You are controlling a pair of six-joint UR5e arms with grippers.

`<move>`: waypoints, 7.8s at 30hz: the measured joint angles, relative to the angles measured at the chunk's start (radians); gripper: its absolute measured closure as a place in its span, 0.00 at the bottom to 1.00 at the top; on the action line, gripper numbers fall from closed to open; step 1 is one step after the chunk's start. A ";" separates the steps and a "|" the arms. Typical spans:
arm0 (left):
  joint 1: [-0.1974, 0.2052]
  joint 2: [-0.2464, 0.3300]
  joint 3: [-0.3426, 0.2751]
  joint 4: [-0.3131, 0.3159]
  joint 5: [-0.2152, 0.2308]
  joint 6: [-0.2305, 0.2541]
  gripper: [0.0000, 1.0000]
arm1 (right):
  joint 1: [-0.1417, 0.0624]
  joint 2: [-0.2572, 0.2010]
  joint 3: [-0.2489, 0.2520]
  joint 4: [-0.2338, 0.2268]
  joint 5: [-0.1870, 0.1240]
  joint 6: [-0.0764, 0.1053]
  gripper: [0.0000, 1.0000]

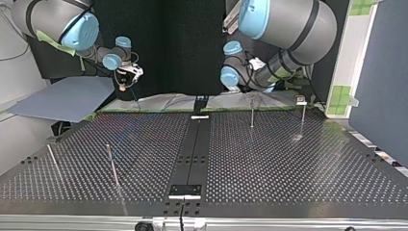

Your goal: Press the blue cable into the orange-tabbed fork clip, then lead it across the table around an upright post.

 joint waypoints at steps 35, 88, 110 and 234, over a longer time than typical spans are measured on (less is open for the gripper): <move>0.038 0.064 -0.031 -0.028 -0.121 0.068 0.94 | -0.001 0.000 0.000 0.000 0.000 -0.002 1.00; 0.139 0.164 -0.117 0.056 0.047 0.189 0.91 | -0.001 -0.001 -0.001 0.003 0.000 -0.005 1.00; 0.149 0.163 -0.176 0.084 0.109 0.196 0.91 | 0.000 -0.001 -0.001 0.005 0.000 -0.010 1.00; 0.268 0.033 -0.006 -0.080 0.363 0.336 0.00 | 0.019 -0.001 -0.001 0.011 0.000 -0.027 1.00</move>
